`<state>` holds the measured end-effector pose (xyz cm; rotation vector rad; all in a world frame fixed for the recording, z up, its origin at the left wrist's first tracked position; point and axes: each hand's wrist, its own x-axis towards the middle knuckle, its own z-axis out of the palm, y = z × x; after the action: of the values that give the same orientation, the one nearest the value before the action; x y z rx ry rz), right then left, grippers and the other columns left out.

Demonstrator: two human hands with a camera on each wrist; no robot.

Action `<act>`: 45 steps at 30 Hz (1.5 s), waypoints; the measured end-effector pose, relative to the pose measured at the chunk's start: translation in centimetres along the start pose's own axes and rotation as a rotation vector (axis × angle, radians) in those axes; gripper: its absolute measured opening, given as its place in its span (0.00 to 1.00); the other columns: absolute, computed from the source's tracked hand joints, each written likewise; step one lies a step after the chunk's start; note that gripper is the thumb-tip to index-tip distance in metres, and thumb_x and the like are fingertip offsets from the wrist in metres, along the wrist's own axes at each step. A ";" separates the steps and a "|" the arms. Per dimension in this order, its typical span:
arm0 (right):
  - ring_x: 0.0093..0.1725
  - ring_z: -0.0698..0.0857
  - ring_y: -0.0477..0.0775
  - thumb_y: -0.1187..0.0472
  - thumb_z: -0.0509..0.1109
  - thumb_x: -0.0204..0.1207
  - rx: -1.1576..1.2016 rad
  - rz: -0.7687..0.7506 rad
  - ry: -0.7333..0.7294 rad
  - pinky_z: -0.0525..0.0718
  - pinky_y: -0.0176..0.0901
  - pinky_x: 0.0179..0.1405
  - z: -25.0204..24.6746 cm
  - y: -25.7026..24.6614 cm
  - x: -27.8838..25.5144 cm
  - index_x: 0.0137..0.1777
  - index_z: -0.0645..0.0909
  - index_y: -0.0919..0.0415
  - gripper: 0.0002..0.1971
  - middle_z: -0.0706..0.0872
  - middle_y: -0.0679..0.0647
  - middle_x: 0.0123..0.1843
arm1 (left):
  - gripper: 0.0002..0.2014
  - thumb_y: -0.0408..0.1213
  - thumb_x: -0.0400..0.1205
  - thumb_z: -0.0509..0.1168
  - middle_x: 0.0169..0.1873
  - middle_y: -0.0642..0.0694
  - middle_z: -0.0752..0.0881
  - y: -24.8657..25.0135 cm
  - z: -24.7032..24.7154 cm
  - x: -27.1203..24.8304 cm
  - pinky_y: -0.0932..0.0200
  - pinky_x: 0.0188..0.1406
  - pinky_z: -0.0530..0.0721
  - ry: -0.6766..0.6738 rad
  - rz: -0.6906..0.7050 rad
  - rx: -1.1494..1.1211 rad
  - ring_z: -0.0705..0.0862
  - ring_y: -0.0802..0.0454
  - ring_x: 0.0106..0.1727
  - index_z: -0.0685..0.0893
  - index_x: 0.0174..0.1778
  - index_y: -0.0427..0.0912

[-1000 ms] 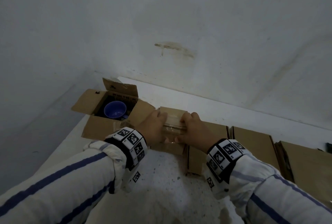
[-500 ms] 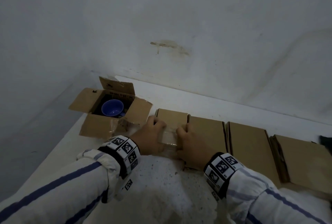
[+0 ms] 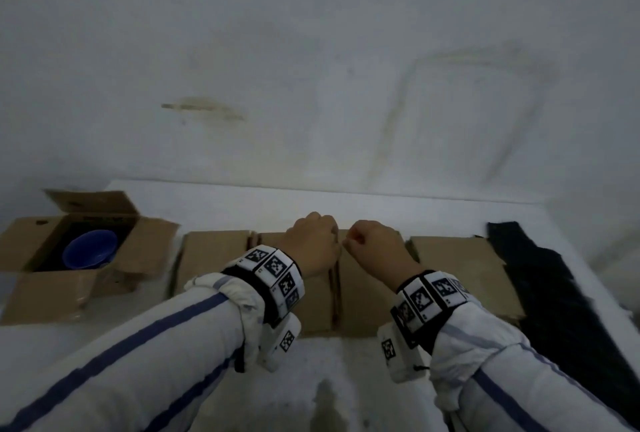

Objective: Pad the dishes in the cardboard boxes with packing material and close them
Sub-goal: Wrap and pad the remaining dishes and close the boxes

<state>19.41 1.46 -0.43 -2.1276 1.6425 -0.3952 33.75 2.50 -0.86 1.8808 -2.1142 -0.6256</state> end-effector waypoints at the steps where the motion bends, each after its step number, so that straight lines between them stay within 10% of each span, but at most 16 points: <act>1: 0.44 0.79 0.50 0.58 0.64 0.79 0.008 0.042 0.024 0.72 0.37 0.42 -1.1 2.0 -0.3 0.50 0.82 0.63 0.09 0.86 0.55 0.49 | 0.17 0.43 0.81 0.58 0.63 0.44 0.74 2.0 1.1 0.9 0.49 0.61 0.76 -0.029 0.011 -0.020 0.75 0.45 0.63 0.74 0.66 0.47; 9: 0.48 0.82 0.57 0.61 0.61 0.79 0.039 0.422 0.160 0.72 0.39 0.43 -8.9 19.5 -2.9 0.44 0.79 0.60 0.07 0.85 0.56 0.46 | 0.16 0.40 0.81 0.57 0.64 0.46 0.74 15.5 9.9 6.2 0.48 0.63 0.78 -0.163 0.109 -0.102 0.76 0.46 0.62 0.76 0.65 0.47; 17: 0.71 0.69 0.70 0.59 0.60 0.80 -0.130 0.901 -0.044 0.71 0.57 0.69 -9.3 30.4 -5.3 0.72 0.66 0.61 0.21 0.65 0.66 0.74 | 0.16 0.38 0.79 0.60 0.64 0.45 0.75 19.6 15.1 7.9 0.48 0.70 0.71 -0.179 0.136 -0.029 0.71 0.44 0.67 0.78 0.64 0.46; 31: 0.61 0.83 0.61 0.69 0.59 0.79 -0.108 0.580 -0.029 0.78 0.43 0.58 -8.9 32.0 -4.9 0.57 0.85 0.66 0.14 0.86 0.63 0.59 | 0.15 0.38 0.80 0.61 0.61 0.43 0.77 20.0 16.5 8.0 0.52 0.66 0.73 -0.137 0.114 -0.043 0.74 0.43 0.64 0.79 0.62 0.44; 40: 0.41 0.82 0.53 0.77 0.62 0.71 0.686 0.387 0.351 0.83 0.44 0.44 -12.6 25.8 -3.6 0.40 0.81 0.59 0.13 0.83 0.51 0.39 | 0.21 0.43 0.79 0.70 0.62 0.46 0.82 23.9 15.1 6.9 0.51 0.68 0.77 -0.287 0.133 -0.589 0.80 0.51 0.64 0.74 0.68 0.48; 45: 0.39 0.84 0.64 0.78 0.61 0.72 0.967 0.372 0.257 0.85 0.57 0.41 -12.9 22.7 -3.2 0.37 0.80 0.57 0.15 0.81 0.63 0.41 | 0.09 0.39 0.76 0.65 0.39 0.40 0.87 25.1 14.6 7.0 0.46 0.42 0.82 -0.207 0.123 -0.783 0.84 0.43 0.42 0.81 0.49 0.38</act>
<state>-6.60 -2.28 -0.21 -1.0691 1.4710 -1.0977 4.10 -0.20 -2.68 1.2756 -1.6842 -1.4091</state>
